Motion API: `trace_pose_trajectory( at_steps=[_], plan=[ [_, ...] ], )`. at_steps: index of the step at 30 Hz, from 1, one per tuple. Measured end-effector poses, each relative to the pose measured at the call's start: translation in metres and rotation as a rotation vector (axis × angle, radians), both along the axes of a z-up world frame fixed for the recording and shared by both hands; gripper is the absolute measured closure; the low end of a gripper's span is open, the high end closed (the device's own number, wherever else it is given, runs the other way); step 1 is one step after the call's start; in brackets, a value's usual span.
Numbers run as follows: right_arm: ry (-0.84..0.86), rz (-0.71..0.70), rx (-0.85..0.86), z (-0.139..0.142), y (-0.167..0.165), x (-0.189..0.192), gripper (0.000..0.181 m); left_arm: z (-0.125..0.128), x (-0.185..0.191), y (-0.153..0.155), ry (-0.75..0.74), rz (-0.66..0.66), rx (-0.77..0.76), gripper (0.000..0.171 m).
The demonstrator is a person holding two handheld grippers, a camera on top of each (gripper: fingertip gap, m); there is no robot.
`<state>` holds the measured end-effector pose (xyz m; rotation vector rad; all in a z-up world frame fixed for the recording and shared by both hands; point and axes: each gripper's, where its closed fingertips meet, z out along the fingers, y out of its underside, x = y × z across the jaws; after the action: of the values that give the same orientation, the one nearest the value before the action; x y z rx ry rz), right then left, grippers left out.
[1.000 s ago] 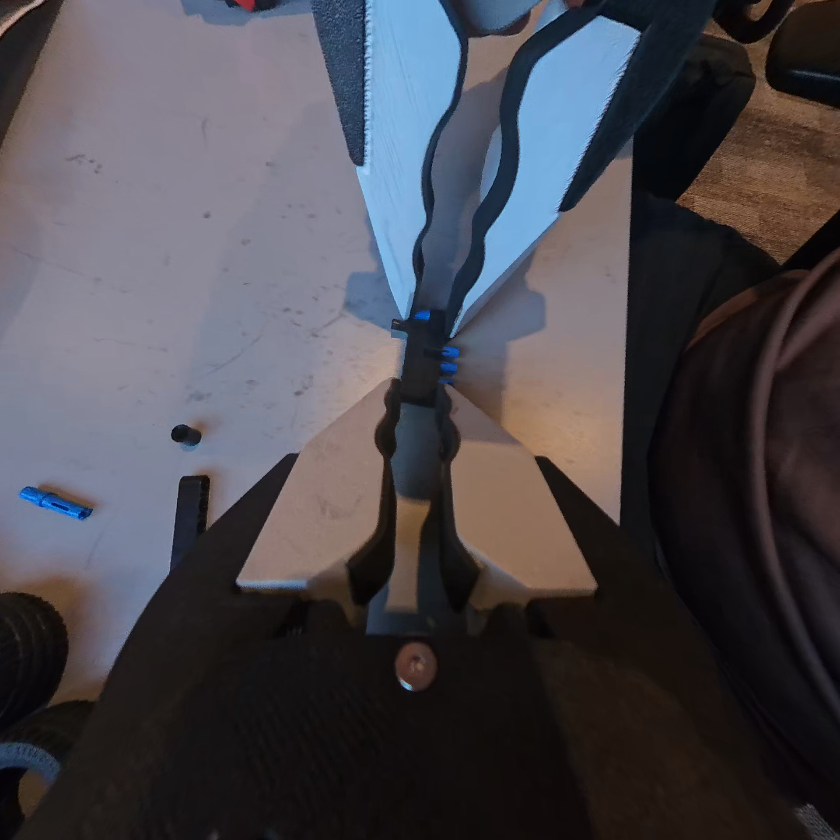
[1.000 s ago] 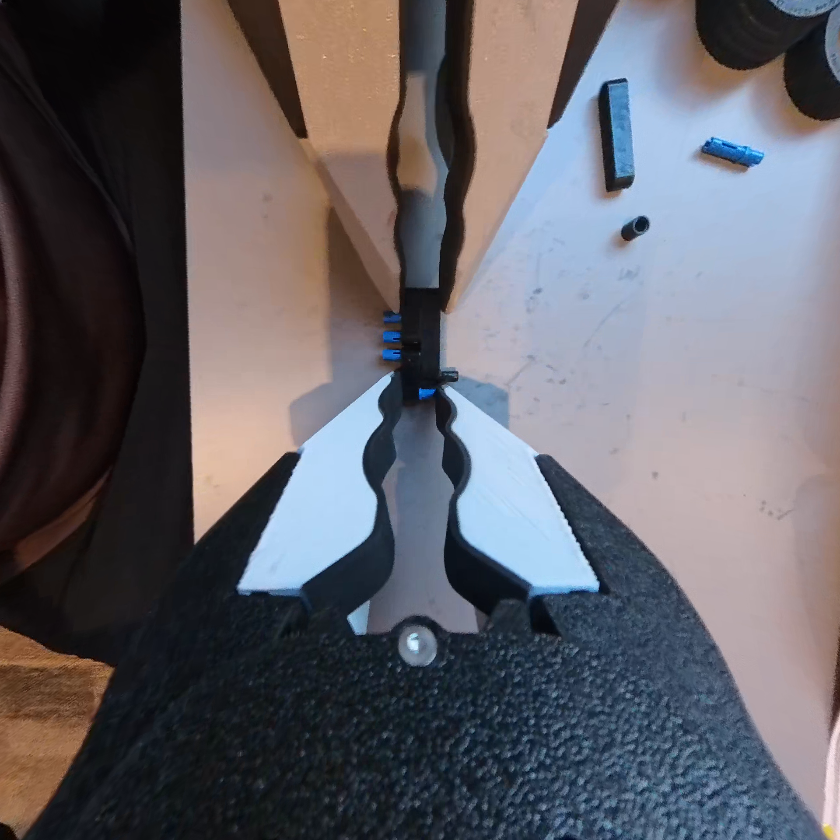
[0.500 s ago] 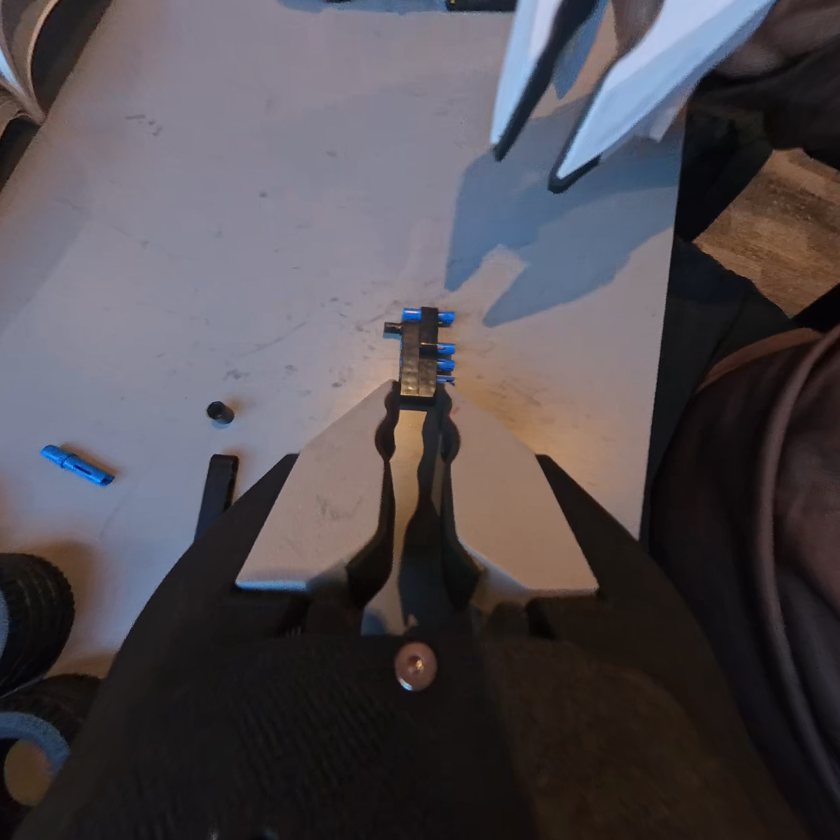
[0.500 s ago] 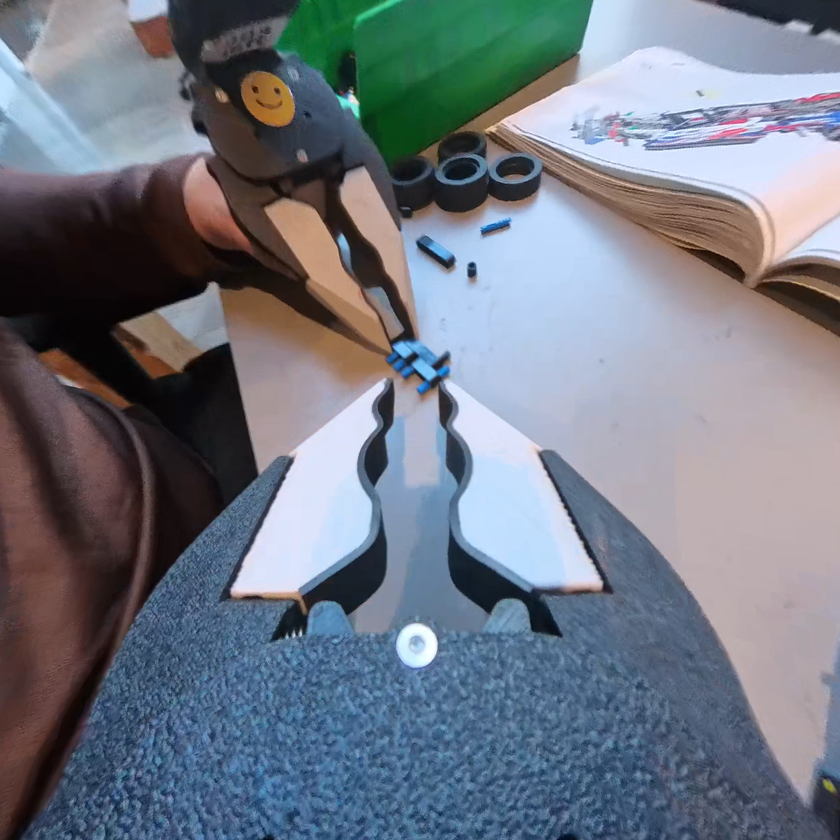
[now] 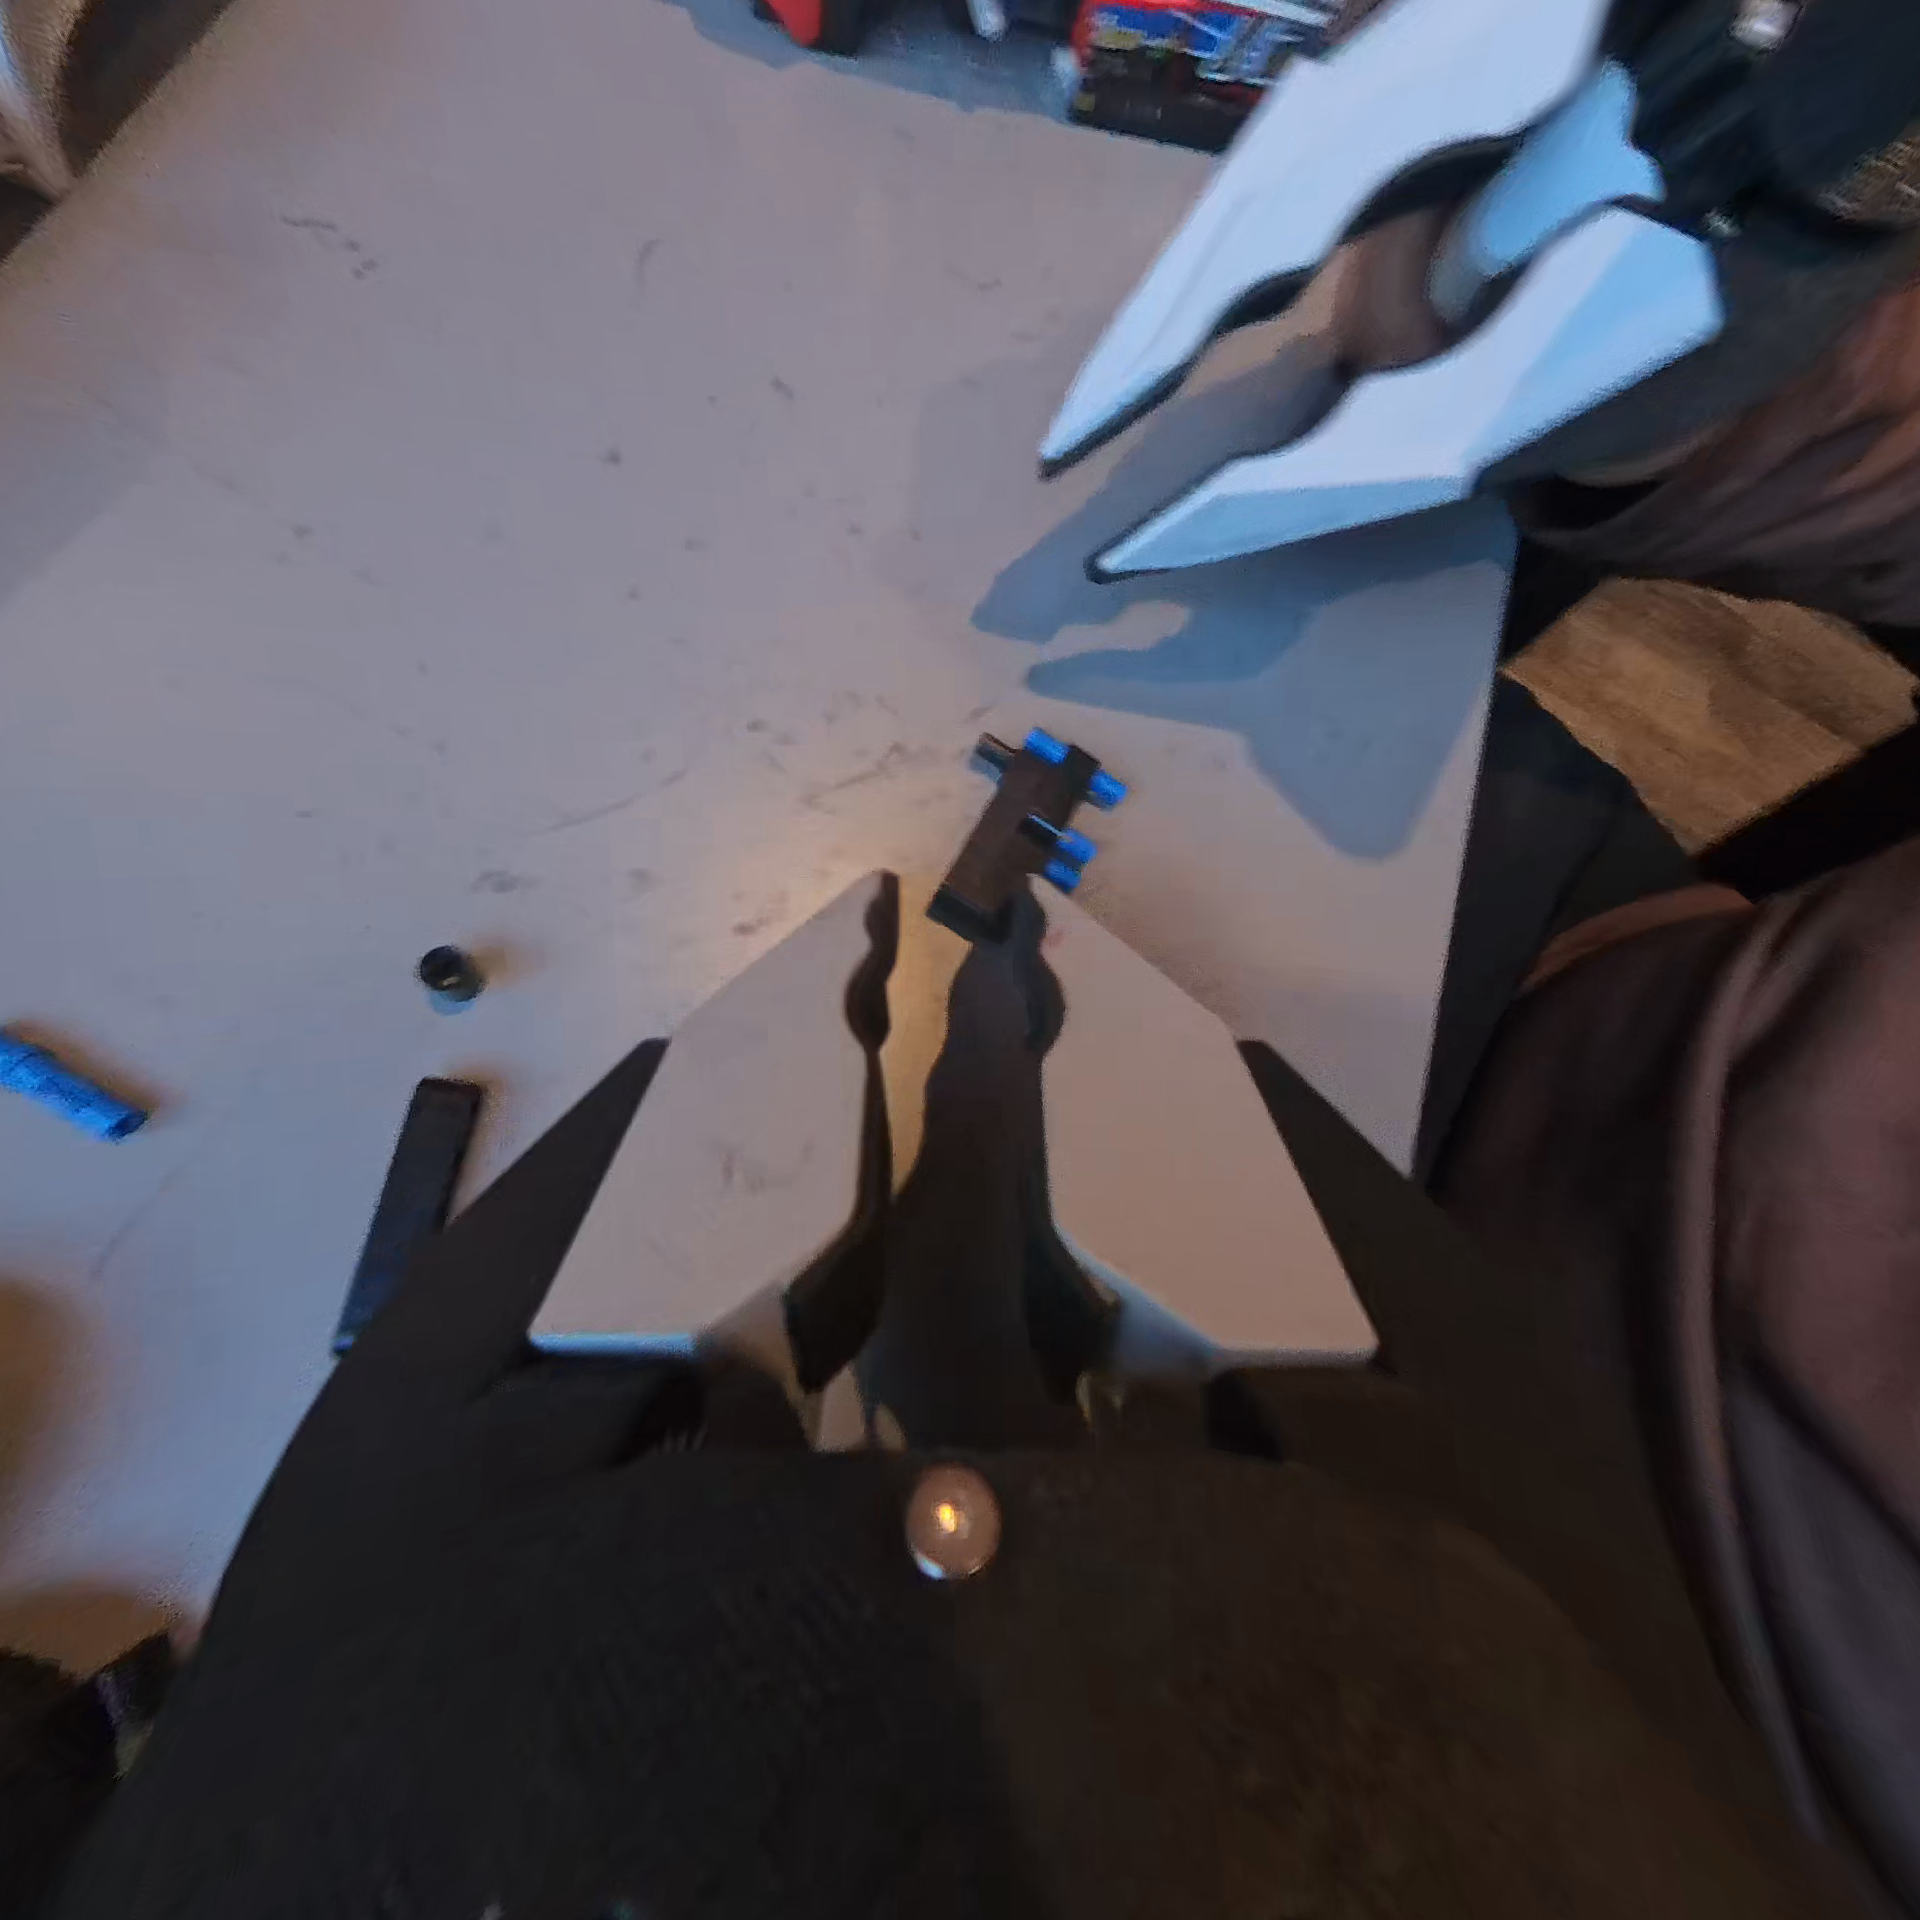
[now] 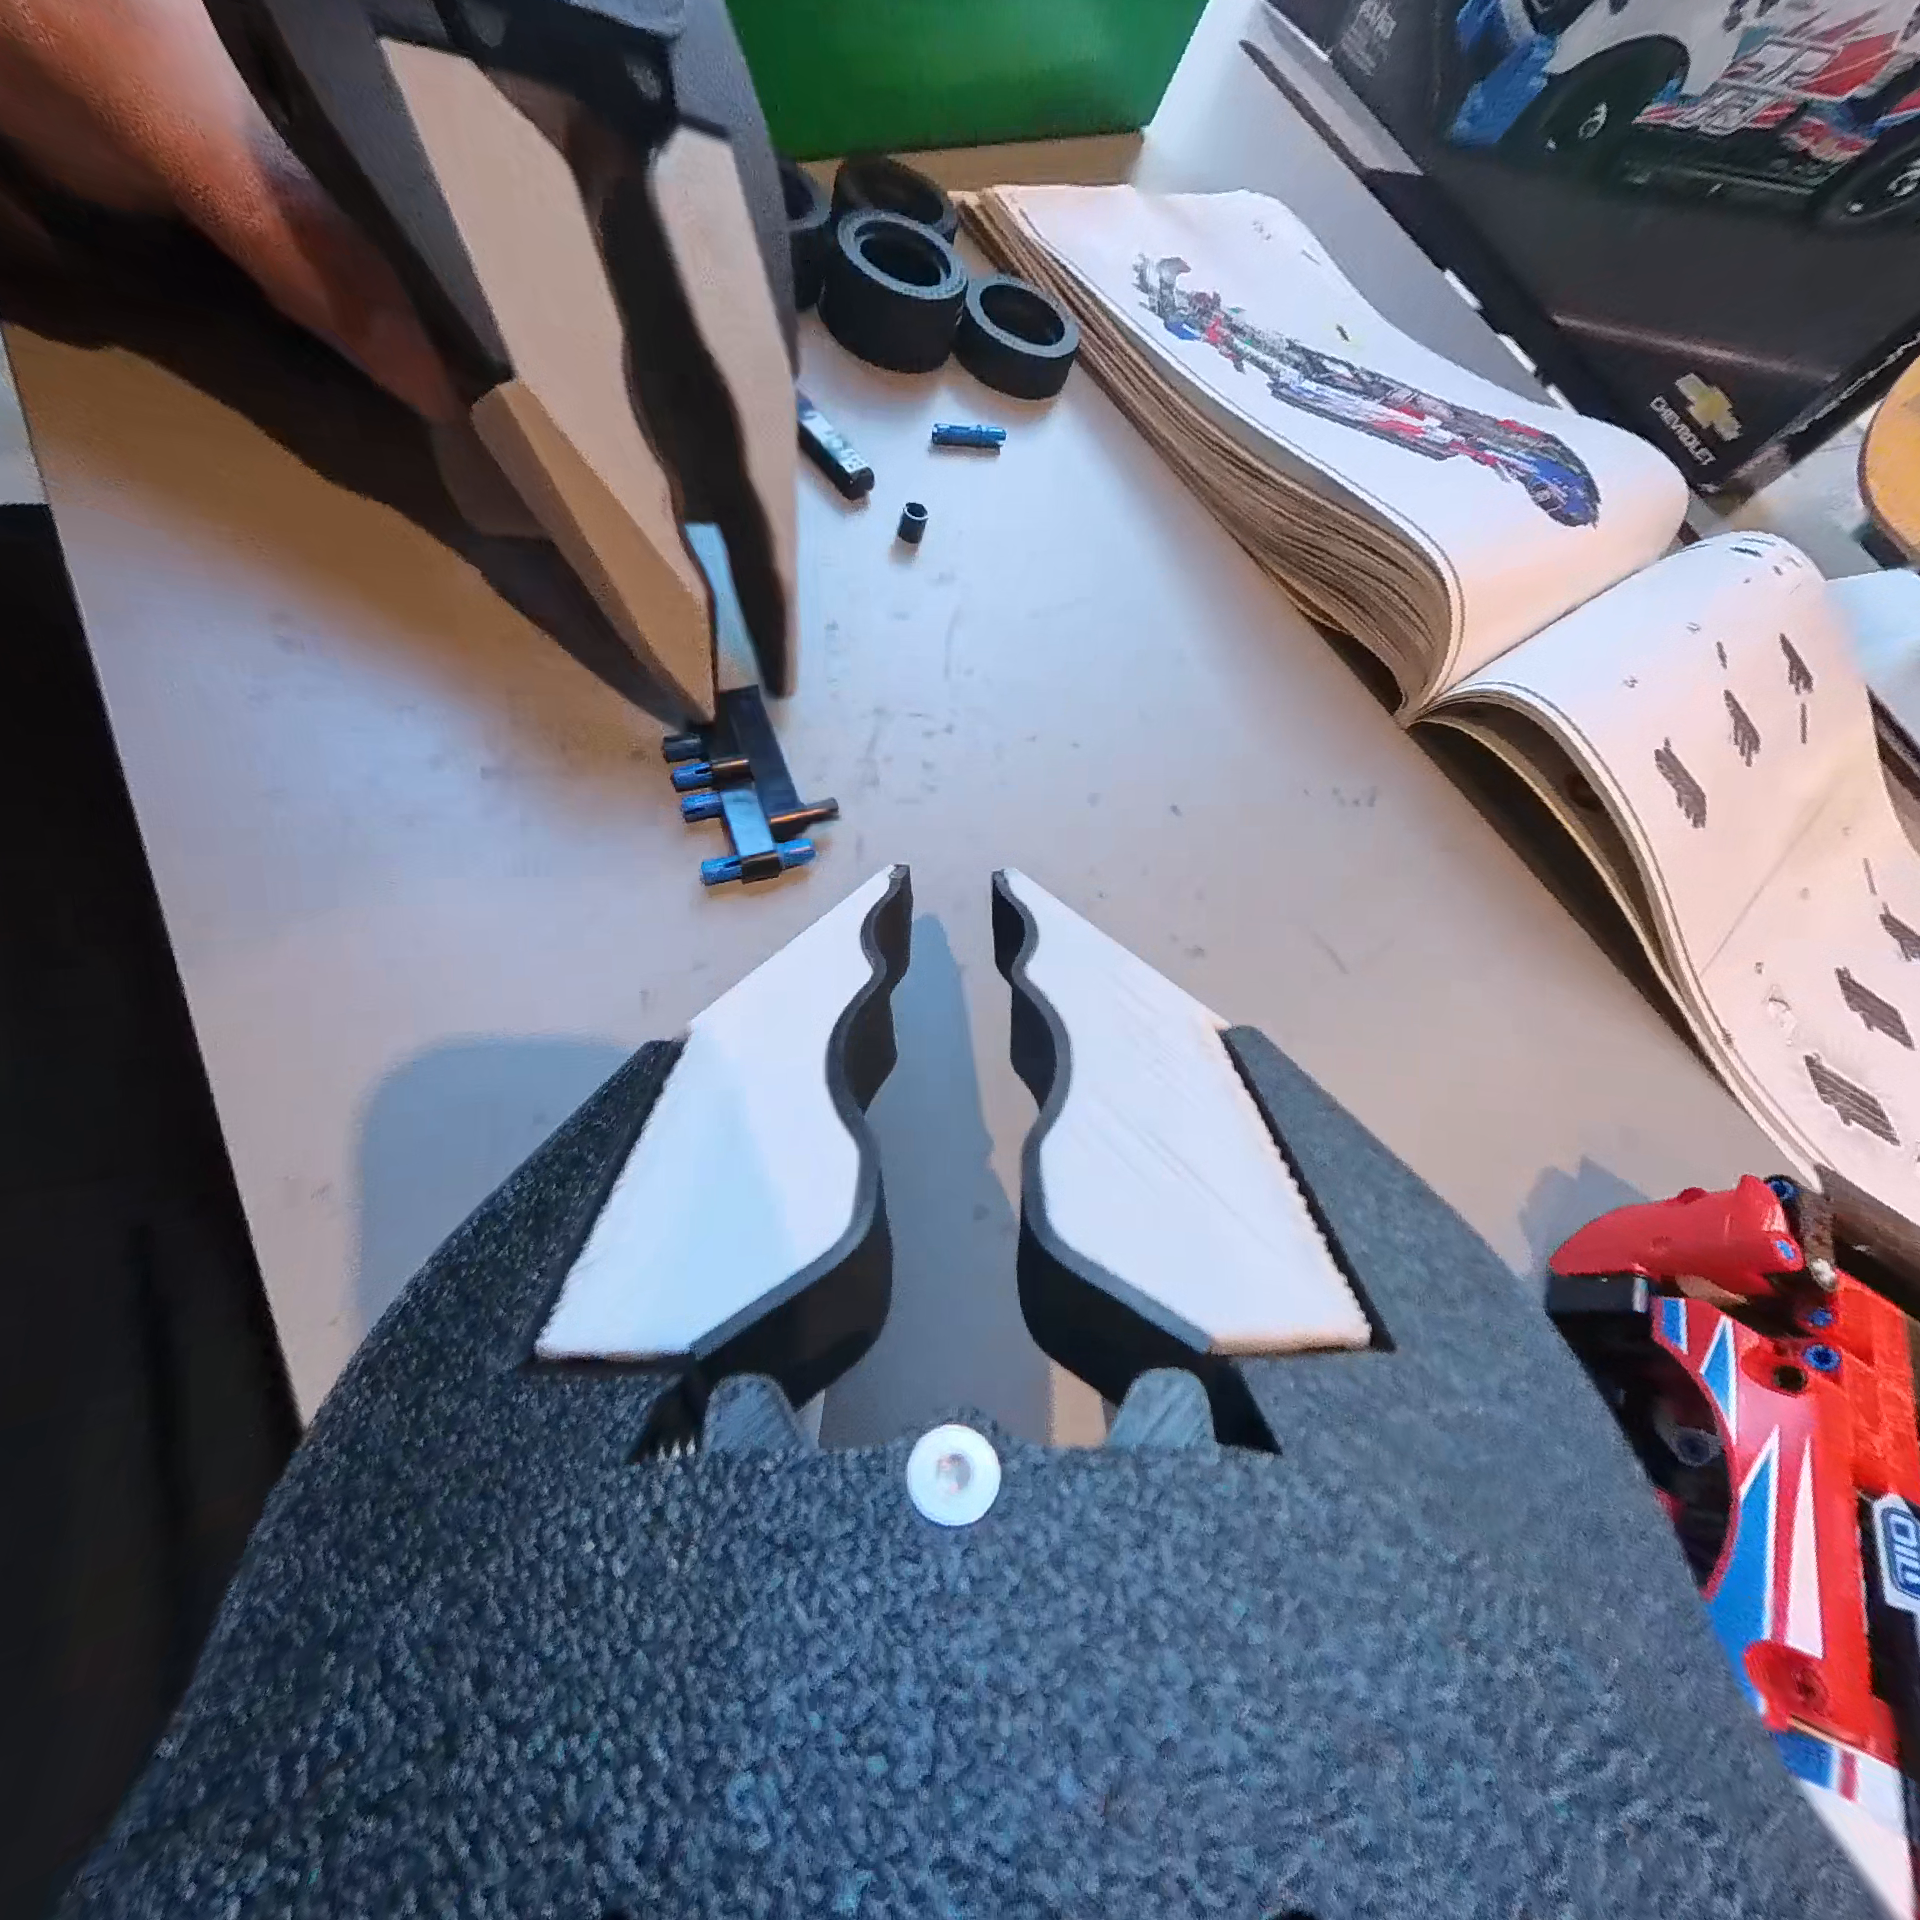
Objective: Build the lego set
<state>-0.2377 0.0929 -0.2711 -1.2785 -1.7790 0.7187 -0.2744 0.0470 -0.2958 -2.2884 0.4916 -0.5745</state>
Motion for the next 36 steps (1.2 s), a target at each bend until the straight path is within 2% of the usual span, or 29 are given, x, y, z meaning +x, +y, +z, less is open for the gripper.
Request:
trace_pose_trajectory(
  at_steps=[1,5,7,13,16,21,22,26,28,30,32,34,36],
  plan=[
    [0.003,0.002,-0.012,0.001,0.0,0.0,0.166,0.001,0.003,-0.002,-0.003,-0.024,0.001,0.157],
    [-0.025,0.006,-0.031,-0.003,0.0,0.0,0.166,0.001,0.006,-0.003,-0.009,-0.045,0.003,0.161],
    [-0.043,0.004,-0.03,-0.006,0.0,-0.001,0.166,0.003,0.004,-0.001,-0.008,-0.037,0.012,0.171],
    [-0.075,-0.014,-0.165,-0.008,0.005,-0.001,0.161,-0.005,0.011,-0.003,0.073,-0.09,0.014,0.171],
    [-0.06,-0.006,-0.249,-0.004,0.007,0.0,0.159,-0.002,0.008,-0.001,0.02,-0.062,-0.008,0.171],
    [-0.139,0.055,-0.377,-0.01,-0.005,0.004,0.159,0.021,0.003,-0.004,-0.143,-0.028,0.042,0.171],
    [-0.148,0.06,-0.393,-0.011,-0.006,0.005,0.159,0.02,0.002,-0.006,-0.137,-0.017,0.023,0.155],
    [-0.129,0.048,-0.42,-0.008,-0.004,0.005,0.159,0.023,0.013,-0.009,-0.134,-0.014,-0.028,0.13],
    [-0.124,0.046,-0.428,-0.007,-0.003,0.005,0.159,0.024,0.022,-0.004,-0.123,-0.01,-0.025,0.129],
    [-0.121,0.044,-0.424,-0.007,-0.003,0.005,0.159,0.009,0.023,-0.002,-0.028,0.002,-0.069,0.124],
    [-0.123,0.042,-0.417,-0.007,-0.003,0.006,0.159,-0.001,0.023,0.002,0.057,0.01,-0.071,0.141],
    [-0.125,0.047,-0.414,-0.008,-0.004,0.007,0.159,-0.001,0.031,0.001,0.061,-0.027,-0.056,0.159],
    [-0.126,0.053,-0.427,-0.007,-0.005,0.008,0.159,-0.001,0.036,0.003,0.059,-0.044,-0.048,0.159]
  ],
)
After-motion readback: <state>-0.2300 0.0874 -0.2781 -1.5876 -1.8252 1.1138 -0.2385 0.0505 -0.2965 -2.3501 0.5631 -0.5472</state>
